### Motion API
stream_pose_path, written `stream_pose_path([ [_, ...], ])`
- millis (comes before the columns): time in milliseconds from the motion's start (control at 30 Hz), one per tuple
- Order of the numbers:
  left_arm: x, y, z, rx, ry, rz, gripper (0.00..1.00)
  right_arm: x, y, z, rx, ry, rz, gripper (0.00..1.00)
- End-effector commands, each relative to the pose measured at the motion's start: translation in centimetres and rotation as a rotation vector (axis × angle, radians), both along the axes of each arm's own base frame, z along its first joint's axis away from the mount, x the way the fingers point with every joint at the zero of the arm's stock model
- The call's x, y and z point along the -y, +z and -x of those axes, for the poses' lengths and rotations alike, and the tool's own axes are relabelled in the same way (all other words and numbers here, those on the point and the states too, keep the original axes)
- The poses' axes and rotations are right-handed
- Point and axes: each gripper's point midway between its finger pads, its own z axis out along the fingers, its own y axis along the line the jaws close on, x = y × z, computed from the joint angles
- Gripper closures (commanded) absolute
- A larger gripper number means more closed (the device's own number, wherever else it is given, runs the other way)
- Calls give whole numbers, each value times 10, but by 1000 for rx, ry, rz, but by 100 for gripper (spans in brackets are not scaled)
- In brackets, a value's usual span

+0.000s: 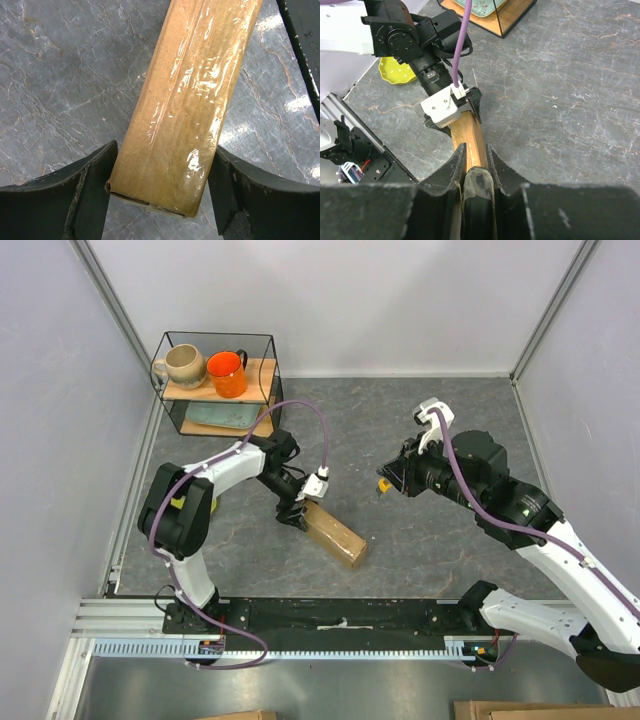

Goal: Unpack the express box
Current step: Adjust the express box at the center of the board.

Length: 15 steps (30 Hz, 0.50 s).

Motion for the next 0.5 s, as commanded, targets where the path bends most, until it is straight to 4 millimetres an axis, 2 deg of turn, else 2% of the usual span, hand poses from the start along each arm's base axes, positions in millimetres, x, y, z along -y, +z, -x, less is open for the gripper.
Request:
stream_pose_path([
  [0, 3, 9, -6, -8, 96, 20, 25, -7, 6, -5, 19, 7, -30, 100],
  [67, 1, 5, -5, -11, 111, 3, 25, -7, 5, -5, 16, 9, -29, 100],
  [200, -9, -7, 2, -12, 107, -41, 13, -9, 3, -6, 10, 10, -27, 100],
  [300, -8, -7, 1, -5, 102, -41, 9, -11, 2, -8, 7, 11, -27, 100],
  [400, -9, -8, -1, 4, 92, -44, 11, -13, 3, -9, 5, 16, -33, 100],
  [467, -10, -10, -3, 6, 95, -55, 19, -13, 5, -8, 7, 15, -40, 100],
])
